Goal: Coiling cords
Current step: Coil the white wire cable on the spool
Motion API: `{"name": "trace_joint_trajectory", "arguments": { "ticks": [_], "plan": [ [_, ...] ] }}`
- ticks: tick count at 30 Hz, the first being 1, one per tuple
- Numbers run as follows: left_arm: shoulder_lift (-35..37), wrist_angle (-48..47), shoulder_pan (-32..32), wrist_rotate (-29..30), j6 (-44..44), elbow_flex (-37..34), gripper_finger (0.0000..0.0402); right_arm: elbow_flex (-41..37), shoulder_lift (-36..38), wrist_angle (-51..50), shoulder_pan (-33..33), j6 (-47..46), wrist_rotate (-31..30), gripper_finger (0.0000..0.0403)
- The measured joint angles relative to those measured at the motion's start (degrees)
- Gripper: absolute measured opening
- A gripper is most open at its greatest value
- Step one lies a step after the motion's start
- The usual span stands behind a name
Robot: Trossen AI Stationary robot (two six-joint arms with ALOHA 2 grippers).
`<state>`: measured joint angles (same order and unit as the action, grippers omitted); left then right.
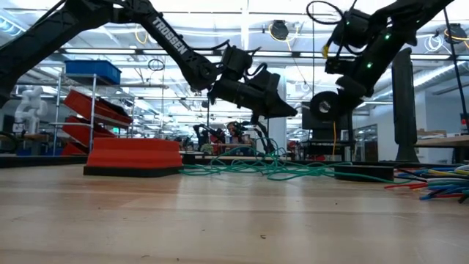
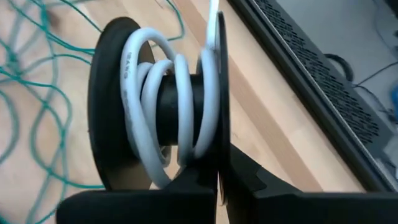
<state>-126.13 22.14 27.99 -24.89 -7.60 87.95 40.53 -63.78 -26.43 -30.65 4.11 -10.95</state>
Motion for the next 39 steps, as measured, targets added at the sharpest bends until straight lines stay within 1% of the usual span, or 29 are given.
{"name": "trace_joint_trajectory", "arguments": {
  "ticks": [3,8,11,16,18,21,26,29,35,39],
  "plan": [
    [0.00,-1.78,-0.37,1.05,0.75,1.59,0.0002,0.00,-2.51,1.78,-0.02,0.62,-2.44,0.0000],
    [0.00,-6.58,-0.59,4.01,2.53,3.77,0.0002,-0.02,-5.93,5.88,-0.05,1.05,-9.02,0.0000],
    [0.00,-9.56,-0.56,4.37,3.41,4.15,0.0002,-0.02,-7.64,7.86,-0.24,1.94,-10.63,0.0000],
    [-0.02,-10.98,-0.59,5.70,2.91,4.19,0.0002,-0.02,-11.42,10.12,-1.22,3.70,-11.65,0.0000],
    [-0.56,-9.88,-0.66,5.84,1.05,4.23,0.0002,-0.02,-13.16,11.58,-1.25,5.38,-12.38,0.0000],
    [-1.91,-9.37,-0.64,5.68,-2.30,4.57,0.0002,-0.04,-15.94,14.43,-1.22,8.79,-16.00,0.0000],
    [-6.37,-9.67,-0.61,2.57,-10.26,6.93,0.0005,-0.11,-20.24,18.88,-1.27,13.17,-17.34,0.0000],
    [-8.93,-9.26,-0.57,1.74,-13.32,8.75,0.0008,-0.13,-22.78,20.30,-1.44,14.79,-20.18,0.0000],
    [-12.86,-9.04,-0.78,1.30,-18.08,13.43,0.0011,-0.12,-27.01,20.80,-3.33,15.25,-20.81,0.0000],
    [-13.66,-6.24,-1.30,1.73,-20.56,14.84,0.0012,-0.06,-29.74,21.89,-4.31,14.61,-21.54,0.0000]
  ]
}}
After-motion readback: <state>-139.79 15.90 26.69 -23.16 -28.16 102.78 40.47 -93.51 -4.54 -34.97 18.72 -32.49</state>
